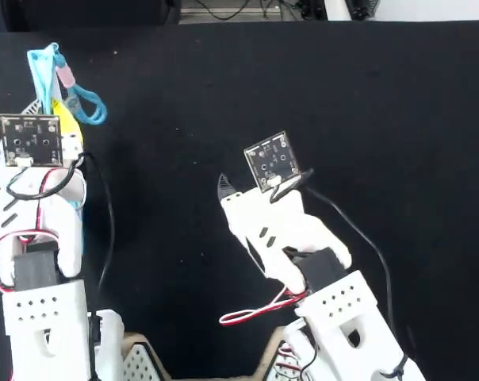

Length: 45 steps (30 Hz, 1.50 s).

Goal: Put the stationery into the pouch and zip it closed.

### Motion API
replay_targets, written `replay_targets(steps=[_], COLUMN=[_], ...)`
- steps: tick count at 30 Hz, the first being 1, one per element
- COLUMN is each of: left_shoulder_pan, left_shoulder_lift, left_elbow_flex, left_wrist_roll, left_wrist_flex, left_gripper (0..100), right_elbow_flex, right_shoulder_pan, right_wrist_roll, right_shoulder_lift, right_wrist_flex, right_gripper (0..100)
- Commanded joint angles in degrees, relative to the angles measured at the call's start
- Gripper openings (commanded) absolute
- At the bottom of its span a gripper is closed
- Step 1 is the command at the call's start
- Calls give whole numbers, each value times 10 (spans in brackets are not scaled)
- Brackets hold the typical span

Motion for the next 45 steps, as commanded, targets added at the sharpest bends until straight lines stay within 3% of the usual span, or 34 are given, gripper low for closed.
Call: replay_targets(steps=[1,13,40,45], left_shoulder_pan=[0,8,184,198], left_shoulder_lift=[16,167,414,452], left_elbow_flex=[-95,-170,-176,-176], left_wrist_roll=[-10,-7,-4,24], left_wrist_flex=[-13,-14,-13,-13], left_gripper=[30,30,32,33], right_elbow_flex=[-22,-22,-18,23], right_shoulder_pan=[-5,-5,5,47], right_wrist_roll=[4,4,4,1], right_shoulder_lift=[-7,-7,-8,-9], right_wrist_flex=[-4,-4,-4,-78], right_gripper=[325,325,325,325])
